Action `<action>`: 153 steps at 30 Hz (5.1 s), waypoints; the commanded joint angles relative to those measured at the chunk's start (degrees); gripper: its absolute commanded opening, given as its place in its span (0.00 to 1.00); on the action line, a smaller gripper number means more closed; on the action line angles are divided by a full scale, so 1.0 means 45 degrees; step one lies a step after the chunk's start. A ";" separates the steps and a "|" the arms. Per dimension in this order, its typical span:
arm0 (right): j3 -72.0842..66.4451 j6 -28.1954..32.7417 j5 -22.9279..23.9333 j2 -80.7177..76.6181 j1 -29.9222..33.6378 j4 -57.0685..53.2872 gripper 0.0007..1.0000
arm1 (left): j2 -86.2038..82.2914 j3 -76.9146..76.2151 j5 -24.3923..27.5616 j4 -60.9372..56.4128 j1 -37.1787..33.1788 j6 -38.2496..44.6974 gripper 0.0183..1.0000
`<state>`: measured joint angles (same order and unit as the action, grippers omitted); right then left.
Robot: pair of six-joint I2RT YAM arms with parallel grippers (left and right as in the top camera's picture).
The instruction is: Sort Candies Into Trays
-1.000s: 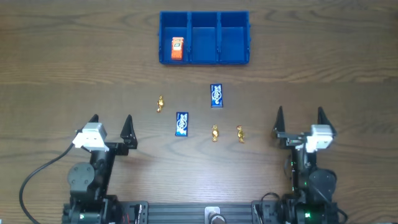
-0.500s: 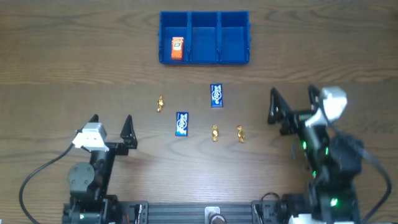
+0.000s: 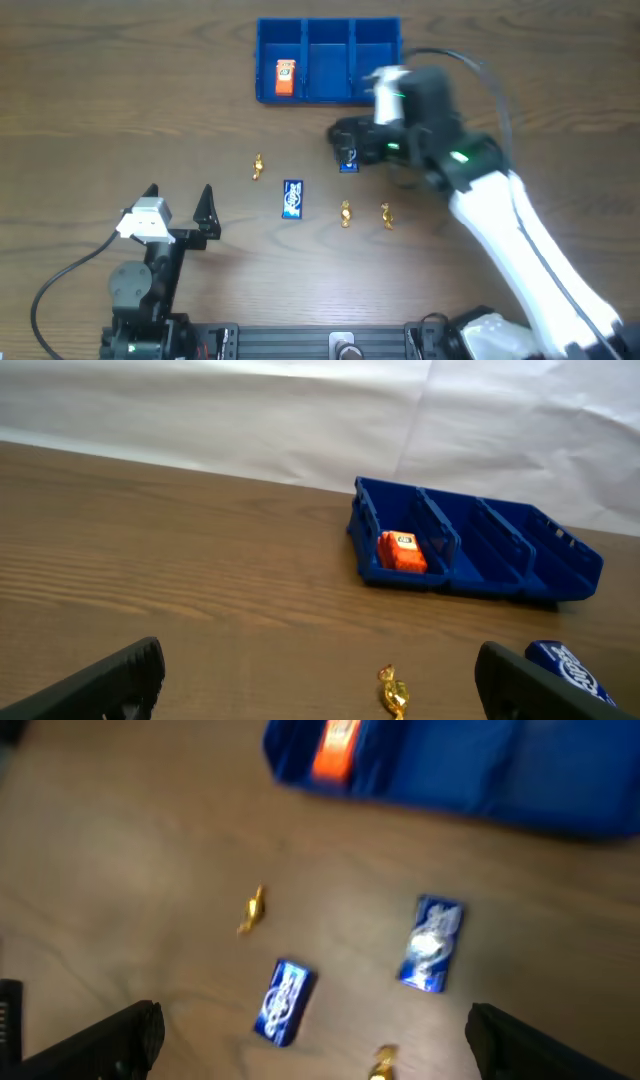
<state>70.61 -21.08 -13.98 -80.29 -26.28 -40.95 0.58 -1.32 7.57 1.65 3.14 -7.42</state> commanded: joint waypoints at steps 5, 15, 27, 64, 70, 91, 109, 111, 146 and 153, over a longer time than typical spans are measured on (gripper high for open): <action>0.1991 -0.2798 0.2113 -0.4167 -0.2943 -0.1141 1.00 | -0.0083 0.0233 0.0233 0.0457 -0.0049 0.0136 1.00; 0.2113 -0.5411 0.2939 -0.6110 -0.4629 -0.1399 1.00 | -0.0083 0.0233 0.0233 0.0457 -0.0049 0.0136 1.00; 0.2628 -0.6144 0.3526 -0.8170 -0.5294 -0.1316 1.00 | -0.0083 0.0233 0.0233 0.0457 -0.0049 0.0136 1.00; 0.2919 -0.6606 0.4342 -0.8786 -0.5435 -0.1399 0.54 | -0.0083 0.0233 0.0233 0.0457 -0.0049 0.0136 1.00; 0.2919 -0.6611 0.4435 -0.8888 -0.5532 -0.1355 0.50 | -0.0083 0.0233 0.0233 0.0457 -0.0049 0.0136 1.00; 0.5829 -0.4017 0.5799 -0.6562 -0.4299 -0.3910 0.18 | -0.0083 0.0233 0.0233 0.0457 -0.0049 0.0136 1.00; 1.2352 -0.0194 0.6751 -1.0977 -0.0583 -0.2263 0.19 | -0.0083 0.0233 0.0233 0.0457 -0.0049 0.0136 1.00; 1.2352 -0.0204 0.6450 -1.1361 -0.0340 -0.1870 0.20 | -0.0083 0.0233 0.0233 0.0457 -0.0049 0.0136 1.00; 1.2327 -0.0214 0.5319 -1.1570 -0.0083 -0.2244 0.93 | -0.0083 0.0233 0.0233 0.0457 -0.0049 0.0136 1.00; 0.9792 -0.0209 0.5241 -0.8927 -0.0204 -0.2769 0.96 | -0.0083 0.0233 0.0233 0.0457 -0.0049 0.0136 1.00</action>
<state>120.84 -22.06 9.80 -129.10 -26.70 -53.19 0.58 -1.32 7.57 1.67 3.16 -7.42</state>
